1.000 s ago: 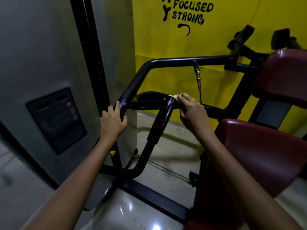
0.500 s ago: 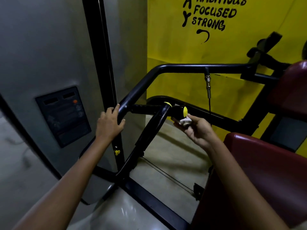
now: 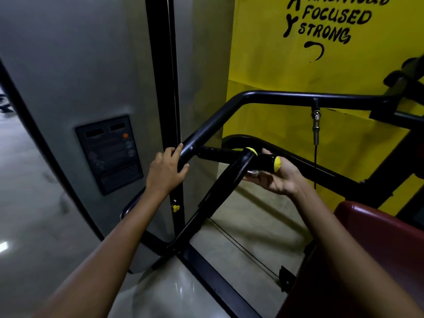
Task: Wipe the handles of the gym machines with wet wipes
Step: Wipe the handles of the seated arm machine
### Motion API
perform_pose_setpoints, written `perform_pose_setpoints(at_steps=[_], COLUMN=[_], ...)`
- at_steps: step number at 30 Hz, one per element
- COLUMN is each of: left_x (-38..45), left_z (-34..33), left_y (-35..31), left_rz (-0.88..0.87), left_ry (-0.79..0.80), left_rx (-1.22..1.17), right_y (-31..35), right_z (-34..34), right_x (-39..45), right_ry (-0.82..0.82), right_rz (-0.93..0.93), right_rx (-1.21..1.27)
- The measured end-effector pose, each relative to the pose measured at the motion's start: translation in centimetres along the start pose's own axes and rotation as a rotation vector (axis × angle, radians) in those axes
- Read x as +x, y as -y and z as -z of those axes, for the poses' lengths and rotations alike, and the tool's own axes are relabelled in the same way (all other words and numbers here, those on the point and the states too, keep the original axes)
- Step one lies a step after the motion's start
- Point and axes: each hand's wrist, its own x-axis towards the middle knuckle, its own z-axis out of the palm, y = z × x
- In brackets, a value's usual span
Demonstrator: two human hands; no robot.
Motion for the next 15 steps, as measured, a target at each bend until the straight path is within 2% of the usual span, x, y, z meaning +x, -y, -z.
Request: perform_pose_setpoints(at_steps=[5, 9, 11, 12, 14, 15], left_x=[0.1, 0.2, 0.2, 0.2, 0.2, 0.2], left_z=[0.0, -0.2, -0.1, -0.2, -0.1, -0.1], left_y=[0.1, 0.1, 0.1, 0.1, 0.1, 0.0], left_rz=[-0.003, 0.002, 0.004, 0.003, -0.001, -0.002], left_ry=[0.0, -0.002, -0.002, -0.001, -0.003, -0.005], left_rx=[0.007, 0.02, 0.025, 0.028, 0.033, 0.033], right_y=[-0.6, -2.5, -3.3, -3.3, -4.1, -4.2], right_z=[-2.3, 2.3, 3.0, 1.6, -1.2, -2.6], right_x=[2.8, 10.6, 12.5, 11.9, 10.4, 9.2], right_ry=[0.093, 0.076, 0.128, 0.1, 0.2, 0.184], right_rz=[-0.057, -0.011, -0.006, 0.001, -0.036, -0.034], right_rx=[-0.022, -0.161, -0.173, -0.187, -0.05, -0.047])
